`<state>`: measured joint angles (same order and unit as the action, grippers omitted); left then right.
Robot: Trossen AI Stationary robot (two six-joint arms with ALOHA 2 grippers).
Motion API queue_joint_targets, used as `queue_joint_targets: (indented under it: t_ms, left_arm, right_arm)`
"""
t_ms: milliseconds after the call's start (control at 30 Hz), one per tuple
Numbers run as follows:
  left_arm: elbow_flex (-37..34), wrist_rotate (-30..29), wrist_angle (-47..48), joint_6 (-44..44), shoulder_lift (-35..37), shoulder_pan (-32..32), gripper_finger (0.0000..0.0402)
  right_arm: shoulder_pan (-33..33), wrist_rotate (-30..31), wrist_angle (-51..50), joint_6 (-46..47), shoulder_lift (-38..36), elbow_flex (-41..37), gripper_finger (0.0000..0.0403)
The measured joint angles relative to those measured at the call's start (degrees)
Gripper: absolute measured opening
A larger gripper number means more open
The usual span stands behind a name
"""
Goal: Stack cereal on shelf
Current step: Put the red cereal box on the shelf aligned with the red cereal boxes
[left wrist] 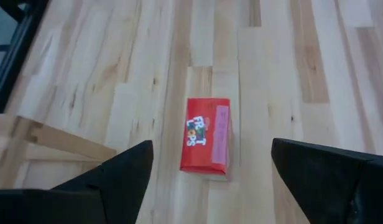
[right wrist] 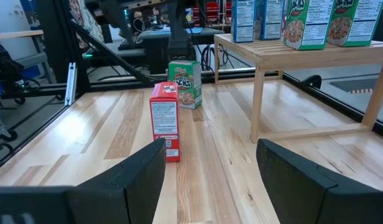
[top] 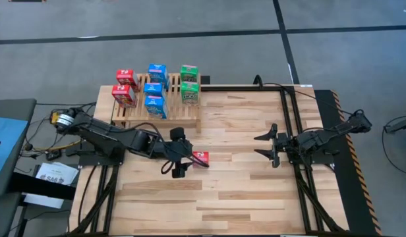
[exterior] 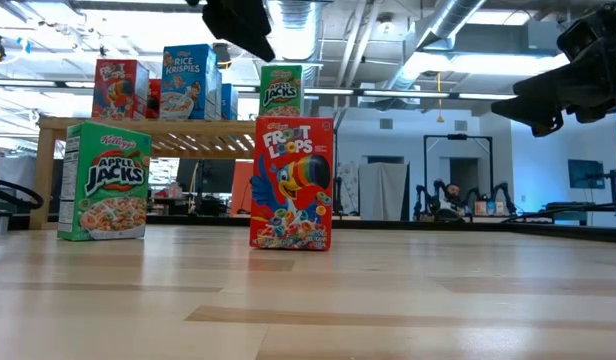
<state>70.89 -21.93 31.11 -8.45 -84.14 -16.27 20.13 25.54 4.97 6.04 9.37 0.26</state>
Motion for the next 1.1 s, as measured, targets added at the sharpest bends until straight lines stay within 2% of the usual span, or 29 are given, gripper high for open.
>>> queue_joint_targets:
  t_ms: [233,667,1100]
  left_arm:
    - [-0.12,-0.36,-0.56,0.98,-2.67,0.22,0.0346]
    - [-0.02,0.23,-6.22,3.86,-6.86,1.97,0.0347]
    - [-0.12,1.18,-6.12,4.34,-7.93,3.26,0.0347]
  right_arm:
    - [0.01,0.00,-0.03,0.01,0.00,-0.01,0.0276]
    - [0.01,-0.04,0.04,0.01,1.07,-0.01,0.0276]
    - [-0.01,-0.07,0.00,0.01,1.51,0.01,0.0276]
